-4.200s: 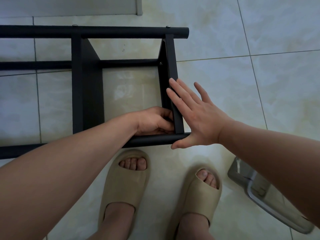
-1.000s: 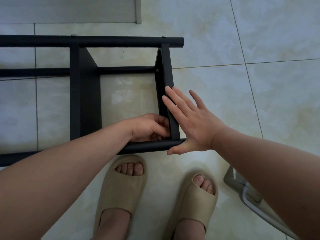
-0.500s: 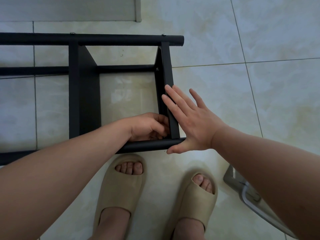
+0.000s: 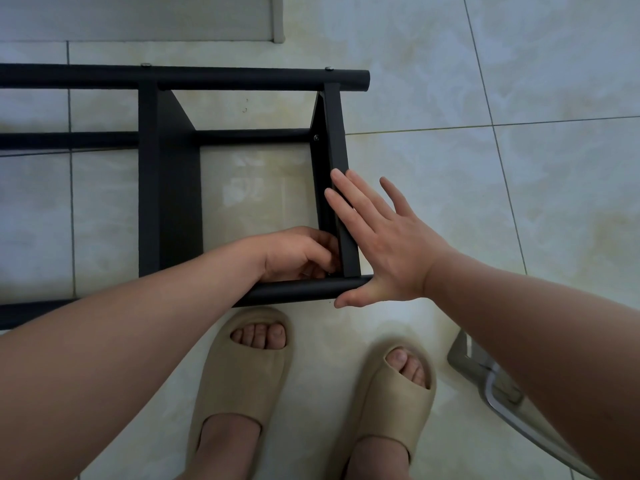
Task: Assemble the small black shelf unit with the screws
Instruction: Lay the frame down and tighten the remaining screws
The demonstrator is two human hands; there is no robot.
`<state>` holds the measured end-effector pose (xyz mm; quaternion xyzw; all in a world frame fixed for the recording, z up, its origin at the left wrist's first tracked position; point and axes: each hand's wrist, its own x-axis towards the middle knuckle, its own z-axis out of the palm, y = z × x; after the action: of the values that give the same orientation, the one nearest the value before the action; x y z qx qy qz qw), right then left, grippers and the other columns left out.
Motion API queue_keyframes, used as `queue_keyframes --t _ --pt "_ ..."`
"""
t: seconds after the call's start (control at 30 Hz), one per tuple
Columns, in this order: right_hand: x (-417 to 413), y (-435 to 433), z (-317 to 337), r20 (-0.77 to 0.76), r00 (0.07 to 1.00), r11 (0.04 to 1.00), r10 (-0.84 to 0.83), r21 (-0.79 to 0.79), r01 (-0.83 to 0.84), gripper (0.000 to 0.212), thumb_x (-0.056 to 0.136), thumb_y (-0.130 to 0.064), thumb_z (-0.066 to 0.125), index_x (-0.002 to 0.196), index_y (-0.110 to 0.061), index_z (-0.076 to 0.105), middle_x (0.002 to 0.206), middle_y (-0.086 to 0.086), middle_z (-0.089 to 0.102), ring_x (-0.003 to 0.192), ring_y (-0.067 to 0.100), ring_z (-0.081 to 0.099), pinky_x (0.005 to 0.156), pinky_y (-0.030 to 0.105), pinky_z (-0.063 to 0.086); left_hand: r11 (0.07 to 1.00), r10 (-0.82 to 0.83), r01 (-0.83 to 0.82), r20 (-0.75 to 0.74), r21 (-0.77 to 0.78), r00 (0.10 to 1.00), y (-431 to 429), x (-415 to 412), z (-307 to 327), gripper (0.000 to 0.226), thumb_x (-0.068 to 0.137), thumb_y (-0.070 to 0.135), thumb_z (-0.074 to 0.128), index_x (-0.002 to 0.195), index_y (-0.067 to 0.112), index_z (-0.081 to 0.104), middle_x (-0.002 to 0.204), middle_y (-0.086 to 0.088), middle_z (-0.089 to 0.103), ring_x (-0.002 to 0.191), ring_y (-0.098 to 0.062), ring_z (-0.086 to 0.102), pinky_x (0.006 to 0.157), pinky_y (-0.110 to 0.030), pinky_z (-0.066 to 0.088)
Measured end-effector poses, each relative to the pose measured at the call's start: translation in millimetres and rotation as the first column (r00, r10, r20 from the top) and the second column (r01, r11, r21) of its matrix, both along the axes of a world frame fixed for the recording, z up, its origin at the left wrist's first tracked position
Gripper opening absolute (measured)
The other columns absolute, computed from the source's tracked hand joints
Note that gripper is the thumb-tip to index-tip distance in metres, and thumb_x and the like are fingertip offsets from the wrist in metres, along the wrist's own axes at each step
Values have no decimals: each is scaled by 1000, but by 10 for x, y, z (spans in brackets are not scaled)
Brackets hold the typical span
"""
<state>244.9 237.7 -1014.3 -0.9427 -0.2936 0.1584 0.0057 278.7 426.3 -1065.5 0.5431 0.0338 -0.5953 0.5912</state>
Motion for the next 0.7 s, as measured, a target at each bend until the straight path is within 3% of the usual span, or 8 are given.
queue_keyframes --t 0.1,0.2,0.3,0.53,0.7 --pt "2 2 1 -5 1000 1000 -3 -5 3 134 69 -99 29 162 -7 0 169 11 -10 157 27 -9 124 58 5 998 -54 52 51 32 997 -14 -12 0 19 90 -6 54 84 4 68 70 -4 68 64 -15 65 60 -23 51" --pt "-1 7 3 -10 1000 1000 -2 -7 2 134 68 -99 29 162 -8 0 169 11 -11 157 26 -9 124 58 5 993 -99 90 126 78 987 -9 -14 7 16 90 -2 61 81 7 70 63 -1 66 56 -12 60 56 -21 47" --pt "-2 5 8 -8 1000 1000 -4 -1 4 134 69 -98 30 162 -7 2 169 11 -10 157 27 -8 125 58 5 996 -71 65 101 59 992 7 -1 4 19 90 -5 61 80 9 70 63 -2 63 56 -14 56 60 -27 43" --pt "0 4 8 -10 1000 1000 -2 6 2 134 69 -98 30 162 -7 2 169 12 -9 157 27 -8 124 58 5 999 -8 7 -7 -32 1000 -7 3 -2 18 90 -10 52 93 4 62 78 -9 63 68 -19 62 64 -26 51" --pt "0 2 7 -23 1000 1000 -1 -2 1 134 68 -99 28 162 -7 1 169 12 -10 157 27 -8 124 59 6 997 -71 68 93 39 993 -7 -13 -46 17 90 -5 59 84 6 70 67 -4 67 59 -14 63 59 -22 50"
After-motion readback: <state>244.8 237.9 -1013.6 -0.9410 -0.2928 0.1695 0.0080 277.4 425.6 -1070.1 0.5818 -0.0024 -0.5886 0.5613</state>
